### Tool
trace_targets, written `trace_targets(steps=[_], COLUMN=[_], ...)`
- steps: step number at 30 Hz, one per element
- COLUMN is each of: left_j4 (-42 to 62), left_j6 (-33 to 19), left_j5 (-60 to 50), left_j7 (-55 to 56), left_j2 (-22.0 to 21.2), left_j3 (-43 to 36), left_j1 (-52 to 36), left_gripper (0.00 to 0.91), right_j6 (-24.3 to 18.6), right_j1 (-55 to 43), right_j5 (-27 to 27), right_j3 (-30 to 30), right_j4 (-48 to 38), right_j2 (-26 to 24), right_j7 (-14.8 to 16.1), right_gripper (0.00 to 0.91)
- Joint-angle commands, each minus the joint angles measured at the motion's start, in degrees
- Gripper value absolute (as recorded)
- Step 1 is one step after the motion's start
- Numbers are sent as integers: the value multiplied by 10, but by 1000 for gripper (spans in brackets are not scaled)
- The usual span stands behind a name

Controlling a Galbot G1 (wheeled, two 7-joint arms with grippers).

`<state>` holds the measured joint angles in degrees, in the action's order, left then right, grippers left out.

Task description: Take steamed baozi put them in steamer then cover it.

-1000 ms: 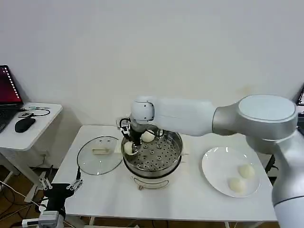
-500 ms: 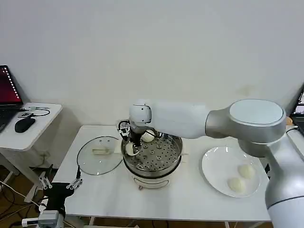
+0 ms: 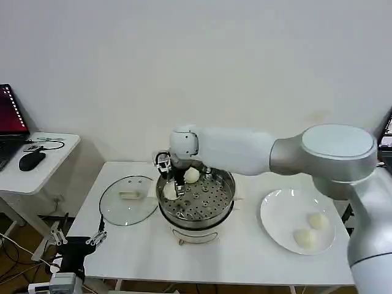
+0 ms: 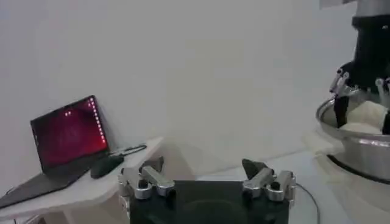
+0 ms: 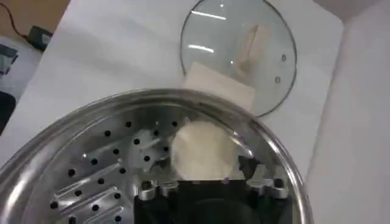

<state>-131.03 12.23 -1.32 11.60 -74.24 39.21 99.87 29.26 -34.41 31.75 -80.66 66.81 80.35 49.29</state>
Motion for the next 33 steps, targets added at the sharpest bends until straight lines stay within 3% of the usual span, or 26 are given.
trace_targets(steps=[1, 7, 12, 16, 18, 22, 27, 28, 30, 33], left_j4=[-1, -3, -3, 1, 3, 11, 18, 20, 25, 30], left_j6=[1, 5, 5, 5, 5, 4, 3, 2, 2, 2], left_j5=[-1, 1, 3, -4, -6, -17, -23, -25, -28, -30], left_j7=[0, -3, -4, -6, -6, -7, -7, -7, -7, -8], left_j2=[0, 5, 8, 12, 10, 10, 7, 5, 3, 3], left_j3=[-1, -6, -10, -22, -26, -36, -40, -41, -45, -50], left_j1=[0, -1, 1, 1, -1, -3, 1, 1, 2, 0], left_gripper=[907, 907, 907, 907, 907, 907, 907, 907, 907, 907], right_j6=[0, -18, -89, -158, -169, -212, -265, -269, -284, -296], right_j1=[-43, -129, -153, -129, -104, -19, 134, 195, 317, 373], right_j5=[4, -15, -114, -205, -222, -306, -358, -366, -389, -411], right_j3=[-4, -34, -47, -22, -1, 71, 195, 271, 358, 375], right_j4=[53, 176, 254, 298, 305, 327, 329, 329, 329, 329], right_j2=[-48, -202, -363, -511, -544, -634, -709, -722, -736, -747], right_j7=[-3, 16, 52, 87, 92, 112, 117, 120, 123, 120], right_gripper=[907, 907, 907, 907, 907, 907, 907, 907, 907, 907])
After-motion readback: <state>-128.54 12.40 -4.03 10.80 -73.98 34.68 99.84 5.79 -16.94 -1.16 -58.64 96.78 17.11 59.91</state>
